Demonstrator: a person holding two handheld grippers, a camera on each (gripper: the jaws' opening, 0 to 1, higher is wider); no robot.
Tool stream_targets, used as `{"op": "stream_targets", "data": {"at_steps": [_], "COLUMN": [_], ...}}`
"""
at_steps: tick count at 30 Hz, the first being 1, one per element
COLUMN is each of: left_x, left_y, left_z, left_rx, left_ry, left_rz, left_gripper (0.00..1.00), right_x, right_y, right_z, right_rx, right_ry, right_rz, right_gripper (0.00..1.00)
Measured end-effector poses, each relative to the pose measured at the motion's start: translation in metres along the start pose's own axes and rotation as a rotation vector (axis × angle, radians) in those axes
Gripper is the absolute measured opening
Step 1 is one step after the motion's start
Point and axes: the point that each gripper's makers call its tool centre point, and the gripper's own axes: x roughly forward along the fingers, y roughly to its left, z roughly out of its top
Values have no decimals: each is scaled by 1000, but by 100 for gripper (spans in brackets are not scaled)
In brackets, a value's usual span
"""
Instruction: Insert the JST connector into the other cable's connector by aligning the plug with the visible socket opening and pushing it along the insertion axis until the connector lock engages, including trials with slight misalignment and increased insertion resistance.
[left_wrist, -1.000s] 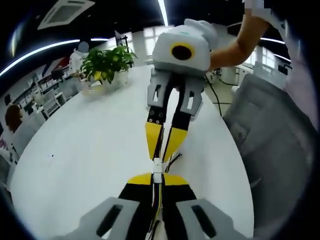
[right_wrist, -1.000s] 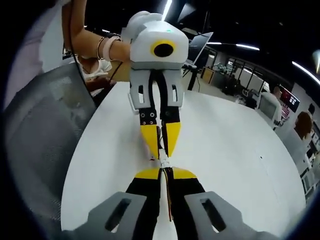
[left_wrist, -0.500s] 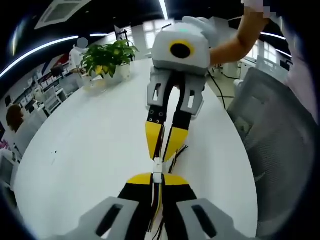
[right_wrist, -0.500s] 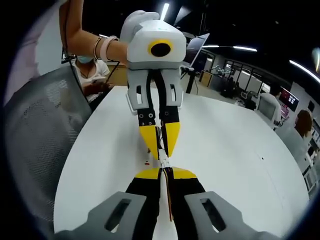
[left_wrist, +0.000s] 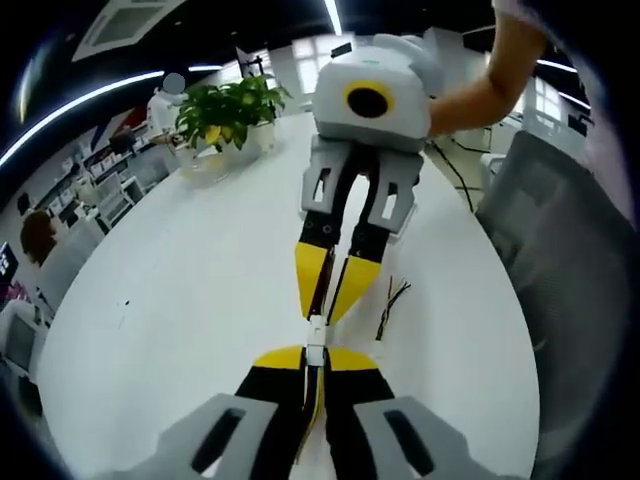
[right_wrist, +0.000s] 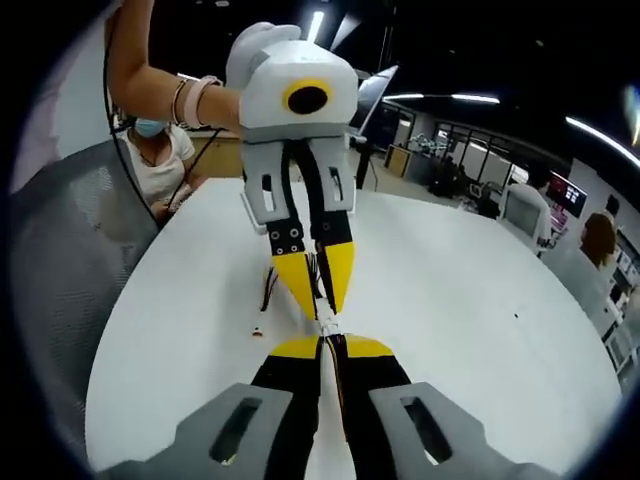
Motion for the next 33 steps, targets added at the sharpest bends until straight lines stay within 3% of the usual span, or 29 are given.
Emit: {"op": "stream_targets", "data": {"at_steps": [14, 33], "left_x": [28, 36], "left_y": [2, -5], "left_z": [-28, -42], "left_rx": [-8, -37], "left_ry": [52, 63], "left_rz": [-51, -57], "left_gripper": [0, 0], "right_x": [20, 29], "right_y": [-1, 7], "right_z": [-32, -45], "right_rx": [93, 193], "right_ry": [28, 25], "right_rz": [1, 4], "right_gripper": [3, 4]}}
